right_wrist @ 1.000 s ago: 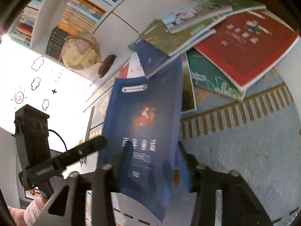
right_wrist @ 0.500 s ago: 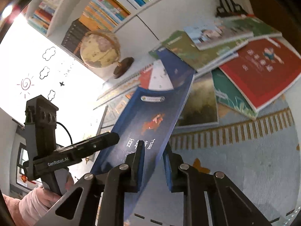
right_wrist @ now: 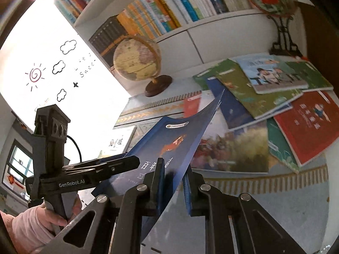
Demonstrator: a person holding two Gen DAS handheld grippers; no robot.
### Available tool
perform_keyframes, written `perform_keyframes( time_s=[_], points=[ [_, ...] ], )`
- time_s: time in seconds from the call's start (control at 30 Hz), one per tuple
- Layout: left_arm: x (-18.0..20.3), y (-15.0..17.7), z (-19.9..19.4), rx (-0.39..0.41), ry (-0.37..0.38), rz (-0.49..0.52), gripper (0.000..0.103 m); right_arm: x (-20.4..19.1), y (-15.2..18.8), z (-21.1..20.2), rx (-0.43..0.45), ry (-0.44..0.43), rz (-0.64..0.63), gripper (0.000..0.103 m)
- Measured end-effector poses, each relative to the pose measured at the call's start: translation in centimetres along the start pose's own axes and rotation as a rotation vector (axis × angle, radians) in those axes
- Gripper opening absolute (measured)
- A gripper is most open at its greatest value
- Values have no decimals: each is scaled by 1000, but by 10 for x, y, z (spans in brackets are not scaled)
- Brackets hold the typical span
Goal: Organize books
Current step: 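Carry the upright blue book beside the white book with both tools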
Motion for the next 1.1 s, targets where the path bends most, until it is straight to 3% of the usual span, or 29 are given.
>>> perform_keyframes(
  time_s=[0.67,1.1],
  points=[
    [-97,-16,-97,86,-109,-63,58,-136,-23,52,-17,-87,-121,16],
    [-173,-19,-144,95,-150,-121,58,-221,-26,97,-45,-129,-155,16]
  ],
)
Point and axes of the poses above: each gripper's, at about its wrist camera, not at the fingertips, and z roughly the way its jaws point, x to its right, y to its underside, the point moved 4 cm from there along z, roughly the way its jaws point, and after that the axes turned 15 degrees about y, right-handed, at the moved point
